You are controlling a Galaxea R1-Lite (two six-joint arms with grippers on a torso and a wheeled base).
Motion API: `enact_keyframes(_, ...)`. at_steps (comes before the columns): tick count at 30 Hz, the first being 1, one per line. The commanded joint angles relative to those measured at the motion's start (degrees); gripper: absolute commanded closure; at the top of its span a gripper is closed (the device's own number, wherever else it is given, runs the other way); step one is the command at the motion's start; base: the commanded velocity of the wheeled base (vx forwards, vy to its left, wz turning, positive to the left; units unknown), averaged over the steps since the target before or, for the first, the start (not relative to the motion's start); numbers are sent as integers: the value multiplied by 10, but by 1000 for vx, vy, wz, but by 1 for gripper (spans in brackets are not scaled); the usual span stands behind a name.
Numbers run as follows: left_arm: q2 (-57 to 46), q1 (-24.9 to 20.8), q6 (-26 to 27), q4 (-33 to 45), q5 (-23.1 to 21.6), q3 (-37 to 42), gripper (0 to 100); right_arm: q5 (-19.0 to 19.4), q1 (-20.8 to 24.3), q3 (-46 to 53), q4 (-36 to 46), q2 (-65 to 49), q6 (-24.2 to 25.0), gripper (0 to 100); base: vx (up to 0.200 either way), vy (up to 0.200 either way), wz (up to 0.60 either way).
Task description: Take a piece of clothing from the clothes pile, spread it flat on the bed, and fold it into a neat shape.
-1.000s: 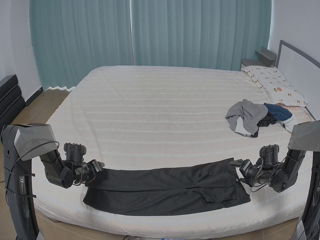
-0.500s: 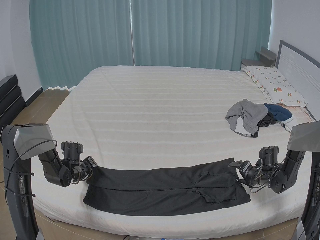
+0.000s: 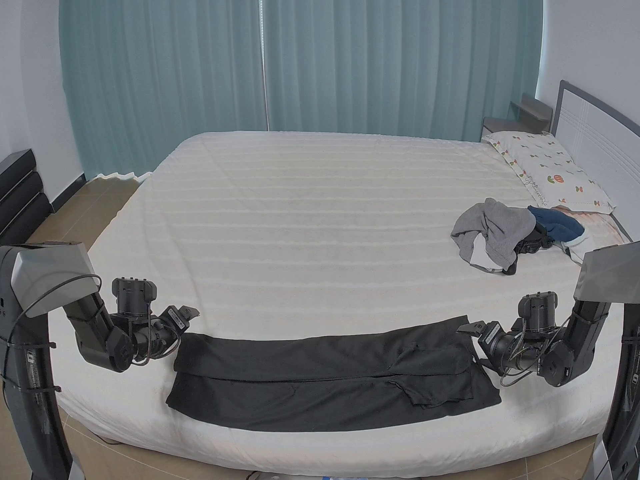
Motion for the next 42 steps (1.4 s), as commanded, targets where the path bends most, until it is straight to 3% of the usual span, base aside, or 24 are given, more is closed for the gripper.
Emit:
enact_keyframes(1, -75, 14, -5, 0, -41, 51, 0, 1, 0, 2, 0, -1, 0, 0, 0, 0, 0)
enact_keyframes(7, -93, 13, -5, -35, -49, 137, 0, 2, 0, 3, 0, -1, 0, 0, -67, 0, 0)
enact_keyframes(13, -55, 6, -1, -171, -56, 241, 0, 2, -1, 3, 0, -2, 2, 0, -133, 0, 0)
enact_keyframes(18, -28, 3, 13, -219, -54, 266, 0, 3, -2, 4, 0, -3, 2, 0, 0, 0, 0)
enact_keyframes(20, 24, 2, 78, -282, -43, 297, 0, 3, -2, 4, 0, -3, 2, 0, 0, 0, 0)
enact_keyframes(24, 59, -7, 105, -338, -20, 318, 0, 3, -2, 4, 0, -3, 2, 0, 0, 0, 0)
enact_keyframes(29, 79, -18, 104, -364, 10, 318, 0, 3, -2, 4, -1, -2, 2, 0, 0, 0, 0)
enact_keyframes(38, 79, -40, 101, -365, 13, 315, 0, 3, -2, 4, -1, -2, 2, 0, 0, 0, 0)
enact_keyframes(39, 79, -43, 101, -365, 14, 314, 100, 3, -2, 4, -1, -2, 2, 0, 0, 0, 0)
enact_keyframes(42, 80, -43, 102, -365, 15, 317, 100, 3, -2, 4, -1, -2, 2, 0, 0, 0, 0)
